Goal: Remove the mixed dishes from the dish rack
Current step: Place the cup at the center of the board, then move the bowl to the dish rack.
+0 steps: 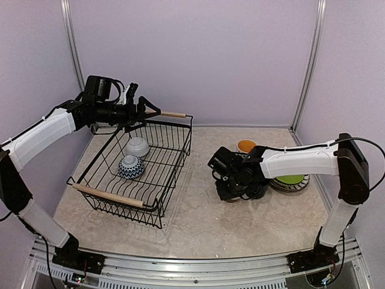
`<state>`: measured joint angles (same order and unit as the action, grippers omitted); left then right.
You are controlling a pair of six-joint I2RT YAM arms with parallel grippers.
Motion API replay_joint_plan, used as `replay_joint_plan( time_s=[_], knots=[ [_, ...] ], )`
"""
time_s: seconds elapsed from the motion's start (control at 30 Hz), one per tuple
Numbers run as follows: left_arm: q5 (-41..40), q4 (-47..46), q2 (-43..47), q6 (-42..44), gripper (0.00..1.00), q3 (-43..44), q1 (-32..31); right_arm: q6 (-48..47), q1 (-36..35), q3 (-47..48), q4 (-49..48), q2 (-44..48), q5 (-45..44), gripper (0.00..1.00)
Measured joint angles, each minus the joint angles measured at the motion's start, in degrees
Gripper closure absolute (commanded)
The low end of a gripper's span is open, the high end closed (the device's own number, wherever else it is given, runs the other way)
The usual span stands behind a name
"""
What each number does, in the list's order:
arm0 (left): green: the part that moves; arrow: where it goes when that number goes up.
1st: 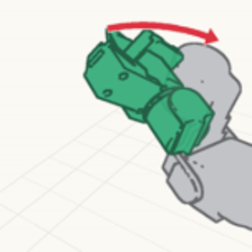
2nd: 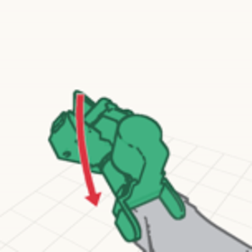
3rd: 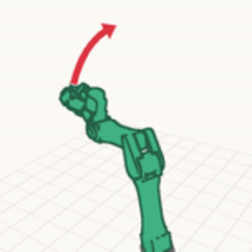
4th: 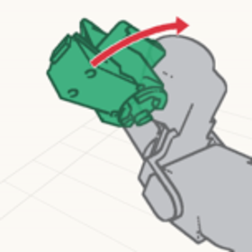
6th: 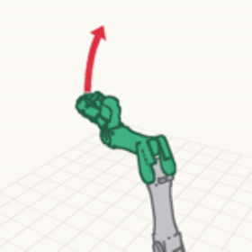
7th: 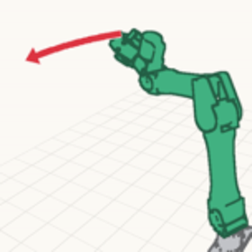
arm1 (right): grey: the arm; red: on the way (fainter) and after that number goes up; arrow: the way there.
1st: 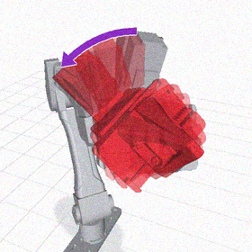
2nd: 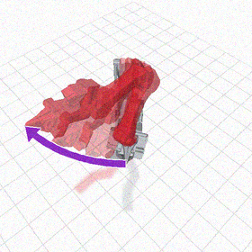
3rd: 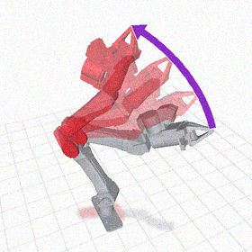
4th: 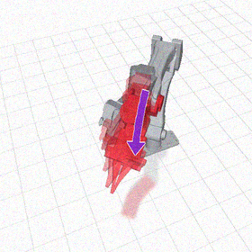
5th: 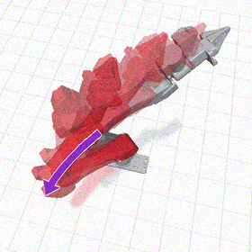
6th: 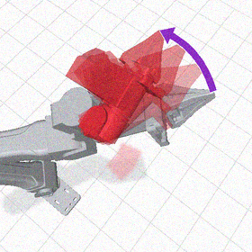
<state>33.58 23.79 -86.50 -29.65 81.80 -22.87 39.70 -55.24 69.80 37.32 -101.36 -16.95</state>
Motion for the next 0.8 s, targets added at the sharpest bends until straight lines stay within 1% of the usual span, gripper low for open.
replay_joint_plan(
  time_s=[0.13, 0.23, 0.33, 0.43, 0.47, 0.5, 0.57, 0.73, 0.8],
  knots=[
    [-6.0, 6.9, -3.8, 0.6, 0.01, 6.4, 1.5, 0.0, -0.3, 0.0, 0.0, 0.0, -0.5, 0.56],
    [-9.8, 12.1, -8.7, 1.0, 0.01, 11.6, 3.2, -0.3, -0.8, 0.0, -0.4, 0.2, -0.8, 0.46],
    [-12.3, 16.7, -13.7, 1.5, 0.01, 14.6, 5.1, -0.5, -1.3, -0.1, -0.9, 0.7, -1.0, 0.37],
    [-15.3, 21.2, -18.2, 2.3, 0.01, 16.4, 6.5, -0.6, -1.6, -0.1, -1.2, 1.7, -1.4, 0.31],
    [-17.5, 24.3, -20.6, 3.0, 0.01, 17.9, 6.8, -0.5, -1.7, -0.1, -1.2, 2.1, -1.6, 0.29],
    [-17.8, 24.8, -21.0, 3.2, 0.01, 18.2, 7.1, -0.5, -1.8, -0.1, -1.2, 2.6, -1.8, 0.27],
    [-20.2, 28.7, -23.6, 4.2, 0.01, 20.7, 7.1, -0.2, -2.1, -0.2, -1.2, 3.6, -2.4, 0.24],
    [-26.0, 36.1, -29.1, 5.9, 0.01, 27.5, 6.3, 0.3, -3.4, -1.7, -2.2, 7.1, -3.3, 0.20],
    [-29.3, 38.2, -30.5, 6.6, 0.01, 28.7, 5.3, 0.4, -3.6, -2.3, -2.4, 8.2, -3.5, 0.18]
  ],
)
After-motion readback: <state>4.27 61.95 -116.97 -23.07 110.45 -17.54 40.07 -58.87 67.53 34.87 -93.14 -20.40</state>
